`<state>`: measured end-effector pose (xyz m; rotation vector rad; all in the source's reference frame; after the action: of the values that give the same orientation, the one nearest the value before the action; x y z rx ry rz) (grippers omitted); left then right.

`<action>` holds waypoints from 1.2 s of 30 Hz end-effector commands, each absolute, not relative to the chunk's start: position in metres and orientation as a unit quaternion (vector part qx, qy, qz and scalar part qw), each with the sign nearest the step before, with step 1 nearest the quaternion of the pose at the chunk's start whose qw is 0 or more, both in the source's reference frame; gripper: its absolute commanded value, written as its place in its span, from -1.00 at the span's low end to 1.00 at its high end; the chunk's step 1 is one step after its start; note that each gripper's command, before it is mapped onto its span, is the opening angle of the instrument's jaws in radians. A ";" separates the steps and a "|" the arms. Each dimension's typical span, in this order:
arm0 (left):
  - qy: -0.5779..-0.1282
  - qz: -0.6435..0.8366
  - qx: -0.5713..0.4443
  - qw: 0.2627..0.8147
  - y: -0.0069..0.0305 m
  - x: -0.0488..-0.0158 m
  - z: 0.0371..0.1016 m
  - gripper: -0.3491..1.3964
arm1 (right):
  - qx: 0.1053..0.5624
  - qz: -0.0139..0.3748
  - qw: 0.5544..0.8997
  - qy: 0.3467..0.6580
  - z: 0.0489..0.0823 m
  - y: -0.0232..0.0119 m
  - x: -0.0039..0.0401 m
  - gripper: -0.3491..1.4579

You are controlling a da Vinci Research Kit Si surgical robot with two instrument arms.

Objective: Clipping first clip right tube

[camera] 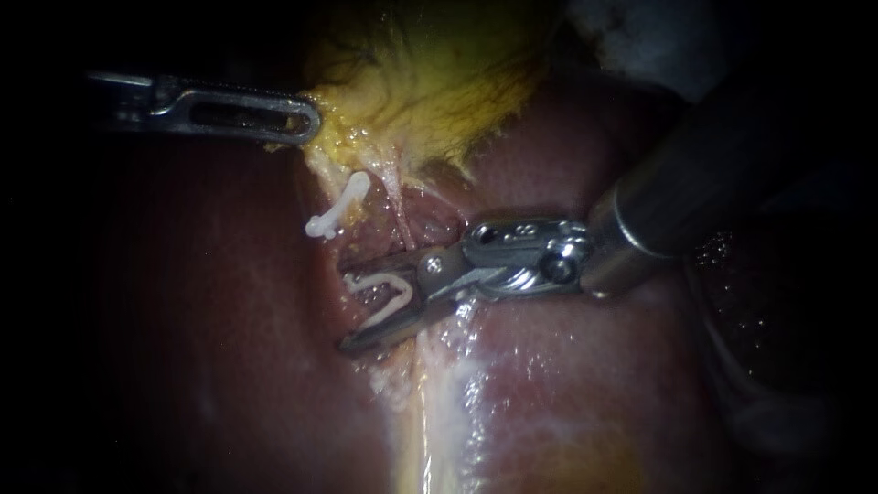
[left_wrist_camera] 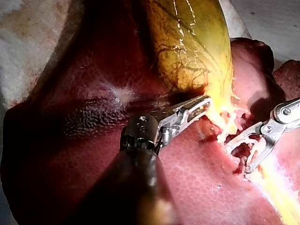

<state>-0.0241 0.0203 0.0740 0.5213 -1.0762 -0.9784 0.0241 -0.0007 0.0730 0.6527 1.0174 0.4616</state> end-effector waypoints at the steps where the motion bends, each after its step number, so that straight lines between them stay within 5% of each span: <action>1: -0.486 -0.442 0.236 0.716 0.0203 -0.0240 0.0741 -1.00 | 0.305 0.215 0.796 0.477 0.0724 -0.0004 0.0238 0.05; 21: -0.487 -0.441 0.237 0.716 0.0204 -0.0236 0.0742 -1.00 | 0.340 0.199 0.754 0.526 0.0692 0.0014 0.0184 0.05; 25: -0.487 -0.440 0.237 0.716 0.0204 -0.0236 0.0742 -1.00 | 0.358 0.177 0.745 0.534 0.0696 0.0011 0.0175 0.05; 36: -0.487 -0.440 0.237 0.716 0.0204 -0.0234 0.0742 -1.00 | 0.383 0.192 0.737 0.523 0.0733 0.0005 0.0151 0.05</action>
<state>-0.0234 0.0204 0.0743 0.5248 -1.0767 -0.9744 0.0148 0.0004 0.0739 0.8397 1.1453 0.4217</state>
